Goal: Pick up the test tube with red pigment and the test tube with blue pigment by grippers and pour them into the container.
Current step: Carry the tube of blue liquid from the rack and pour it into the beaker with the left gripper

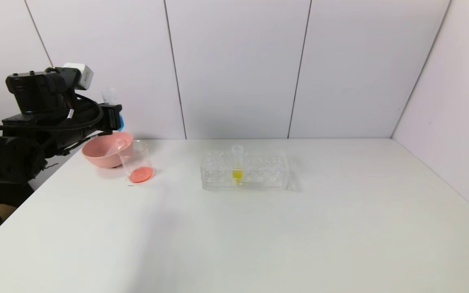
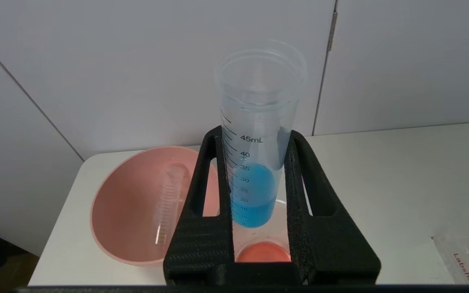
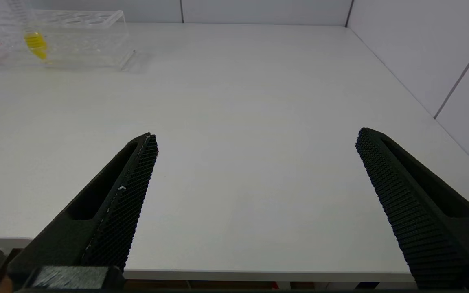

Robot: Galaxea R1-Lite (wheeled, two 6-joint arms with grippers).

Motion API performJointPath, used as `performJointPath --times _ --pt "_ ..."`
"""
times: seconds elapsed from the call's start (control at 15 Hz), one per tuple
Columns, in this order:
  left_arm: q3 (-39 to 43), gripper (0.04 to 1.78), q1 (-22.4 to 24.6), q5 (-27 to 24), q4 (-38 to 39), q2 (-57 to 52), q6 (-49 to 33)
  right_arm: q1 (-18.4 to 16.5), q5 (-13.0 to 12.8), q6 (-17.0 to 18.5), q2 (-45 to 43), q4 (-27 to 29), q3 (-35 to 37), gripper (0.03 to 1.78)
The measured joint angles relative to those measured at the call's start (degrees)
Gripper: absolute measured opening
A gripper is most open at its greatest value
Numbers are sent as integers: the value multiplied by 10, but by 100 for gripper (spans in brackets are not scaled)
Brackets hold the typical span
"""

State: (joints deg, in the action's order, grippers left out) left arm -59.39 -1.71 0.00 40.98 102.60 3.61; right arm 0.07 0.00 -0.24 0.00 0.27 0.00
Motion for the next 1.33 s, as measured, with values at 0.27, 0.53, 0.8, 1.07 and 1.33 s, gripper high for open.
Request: performJointPath --times 0.27,0.53,0.8,1.07,1.33 --pt "5 38 51 -44 0 0 1 0 0 0 0 0 0 177" --pt "10 38 99 -68 3 7 0 0 0 0 0 0 0 178" --pt "16 38 111 -68 49 25 -4 0 0 0 0 0 0 177" --pt "40 38 112 -69 80 36 -1 0 0 0 0 0 0 177" --pt "67 38 112 -122 81 30 -4 0 0 0 0 0 0 177"
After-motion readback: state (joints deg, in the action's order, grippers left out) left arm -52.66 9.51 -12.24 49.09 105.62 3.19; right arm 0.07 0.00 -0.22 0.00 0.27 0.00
